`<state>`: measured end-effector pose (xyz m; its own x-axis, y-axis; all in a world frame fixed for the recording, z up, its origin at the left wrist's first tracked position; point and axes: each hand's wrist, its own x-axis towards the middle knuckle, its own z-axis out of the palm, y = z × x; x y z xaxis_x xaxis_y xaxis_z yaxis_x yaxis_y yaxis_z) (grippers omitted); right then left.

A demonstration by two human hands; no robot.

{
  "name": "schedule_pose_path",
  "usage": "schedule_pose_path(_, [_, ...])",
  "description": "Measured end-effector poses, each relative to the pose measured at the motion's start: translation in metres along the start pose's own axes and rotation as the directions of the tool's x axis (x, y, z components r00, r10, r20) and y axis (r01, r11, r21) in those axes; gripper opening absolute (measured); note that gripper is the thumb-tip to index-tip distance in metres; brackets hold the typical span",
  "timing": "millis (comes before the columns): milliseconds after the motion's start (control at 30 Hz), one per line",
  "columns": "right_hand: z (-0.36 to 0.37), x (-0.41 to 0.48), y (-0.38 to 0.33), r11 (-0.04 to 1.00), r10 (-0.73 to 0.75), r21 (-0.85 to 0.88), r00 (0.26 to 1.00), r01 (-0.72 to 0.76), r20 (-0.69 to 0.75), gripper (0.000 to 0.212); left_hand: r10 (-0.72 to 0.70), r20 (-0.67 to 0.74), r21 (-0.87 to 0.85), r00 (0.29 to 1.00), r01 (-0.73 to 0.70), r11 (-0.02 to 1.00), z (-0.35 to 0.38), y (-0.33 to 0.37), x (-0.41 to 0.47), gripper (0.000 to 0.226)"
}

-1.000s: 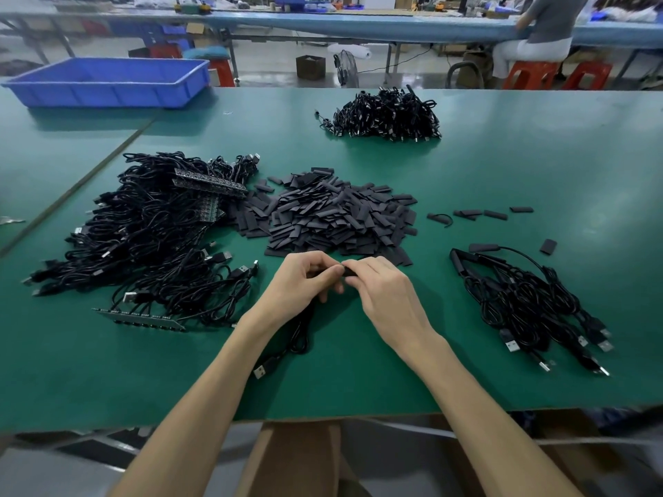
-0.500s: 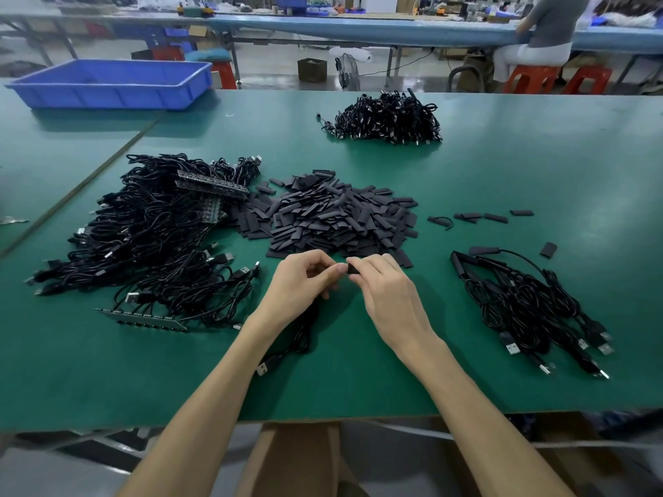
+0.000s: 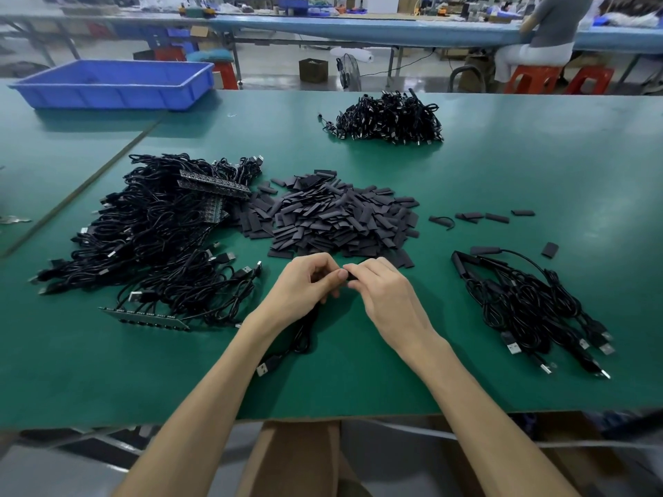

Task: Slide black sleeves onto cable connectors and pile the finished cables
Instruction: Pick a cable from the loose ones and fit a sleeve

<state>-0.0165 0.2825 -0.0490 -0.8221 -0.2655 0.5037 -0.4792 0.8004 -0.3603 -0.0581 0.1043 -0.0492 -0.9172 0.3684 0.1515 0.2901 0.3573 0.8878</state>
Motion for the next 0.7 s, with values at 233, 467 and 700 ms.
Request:
schedule_pose_path(233, [-0.0001,-0.0013,0.0006,1.000,-0.019,0.007,1.000,0.019,0.020,0.024,0.028,0.010,0.023,1.000,-0.028,0.999,0.0003,0.0020,-0.0013,0.021])
schedule_pose_path(467, [0.0020,0.0007,-0.0003,0.993,0.080,0.088,0.996,-0.076,-0.038,0.032,-0.002,-0.045,-0.012,0.999,0.002,1.000,0.0010,0.0010,0.0016,0.021])
schedule_pose_path(700, [0.0002,0.0032,0.0064,0.922,0.275,0.315,0.953,-0.224,-0.127,0.025,-0.022,-0.076,-0.048,0.997,0.018,0.999,0.0018,-0.0025,0.0036,0.024])
